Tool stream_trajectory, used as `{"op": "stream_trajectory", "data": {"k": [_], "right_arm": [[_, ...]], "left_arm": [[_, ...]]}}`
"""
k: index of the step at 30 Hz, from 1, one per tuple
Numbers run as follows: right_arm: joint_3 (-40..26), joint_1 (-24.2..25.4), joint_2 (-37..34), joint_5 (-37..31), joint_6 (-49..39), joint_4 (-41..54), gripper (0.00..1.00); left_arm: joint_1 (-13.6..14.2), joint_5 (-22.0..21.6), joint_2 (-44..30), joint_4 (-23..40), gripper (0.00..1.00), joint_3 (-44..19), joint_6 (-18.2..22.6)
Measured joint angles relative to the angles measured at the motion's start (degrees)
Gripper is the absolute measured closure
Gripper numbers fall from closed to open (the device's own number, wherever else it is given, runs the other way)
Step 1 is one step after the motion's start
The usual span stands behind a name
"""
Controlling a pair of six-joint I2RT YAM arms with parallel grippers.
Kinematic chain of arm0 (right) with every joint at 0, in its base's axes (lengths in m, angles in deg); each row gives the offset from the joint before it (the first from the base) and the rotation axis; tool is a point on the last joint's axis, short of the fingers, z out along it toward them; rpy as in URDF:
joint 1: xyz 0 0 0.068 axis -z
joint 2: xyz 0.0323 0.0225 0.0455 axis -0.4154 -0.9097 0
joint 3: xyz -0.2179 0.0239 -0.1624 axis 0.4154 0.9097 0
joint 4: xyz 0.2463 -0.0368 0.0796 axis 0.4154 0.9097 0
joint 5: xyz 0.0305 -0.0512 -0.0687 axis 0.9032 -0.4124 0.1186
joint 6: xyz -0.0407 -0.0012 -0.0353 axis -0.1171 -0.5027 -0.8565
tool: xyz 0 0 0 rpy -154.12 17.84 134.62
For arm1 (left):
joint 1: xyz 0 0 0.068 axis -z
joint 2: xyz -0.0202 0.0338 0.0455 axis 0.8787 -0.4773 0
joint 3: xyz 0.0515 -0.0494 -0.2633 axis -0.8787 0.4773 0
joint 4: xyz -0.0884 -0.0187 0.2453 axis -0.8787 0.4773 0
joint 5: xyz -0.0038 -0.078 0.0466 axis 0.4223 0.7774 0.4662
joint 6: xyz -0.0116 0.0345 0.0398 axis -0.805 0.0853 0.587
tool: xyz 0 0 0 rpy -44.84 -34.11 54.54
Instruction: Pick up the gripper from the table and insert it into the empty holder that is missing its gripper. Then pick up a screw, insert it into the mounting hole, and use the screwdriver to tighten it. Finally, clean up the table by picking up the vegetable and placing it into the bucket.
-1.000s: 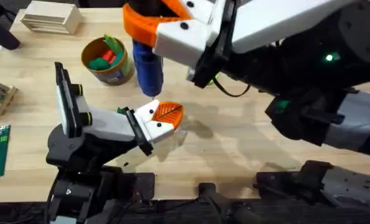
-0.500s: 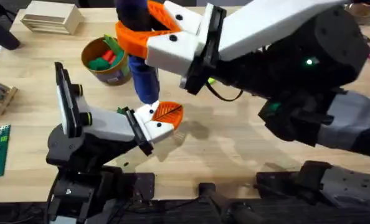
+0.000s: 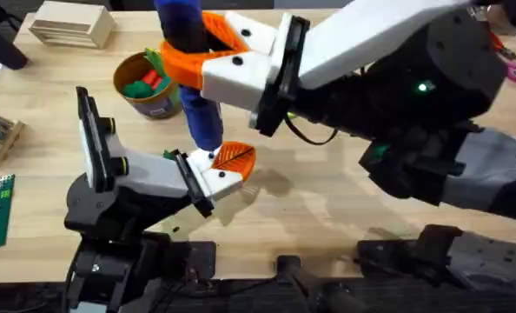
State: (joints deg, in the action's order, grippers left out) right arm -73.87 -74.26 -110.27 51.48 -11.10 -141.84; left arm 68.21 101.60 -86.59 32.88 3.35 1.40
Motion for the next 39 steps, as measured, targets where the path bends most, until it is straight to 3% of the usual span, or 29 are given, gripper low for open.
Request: {"op": "stream_trajectory", "data": {"k": [26,33,39], "right_arm": [[0.0,0.0,-1.0,0.0,0.2,0.0,0.972],[0.9,-0.1,-2.7,1.2,1.6,-11.1,0.972],[-0.8,5.3,-2.2,1.7,1.8,-7.3,0.972]], "left_arm": [[0.0,0.2,0.0,0.1,0.993,0.0,0.0],[0.0,0.2,0.0,0.3,0.993,-0.2,0.0],[0.0,0.2,0.0,0.3,0.993,-0.2,0.0]]}}
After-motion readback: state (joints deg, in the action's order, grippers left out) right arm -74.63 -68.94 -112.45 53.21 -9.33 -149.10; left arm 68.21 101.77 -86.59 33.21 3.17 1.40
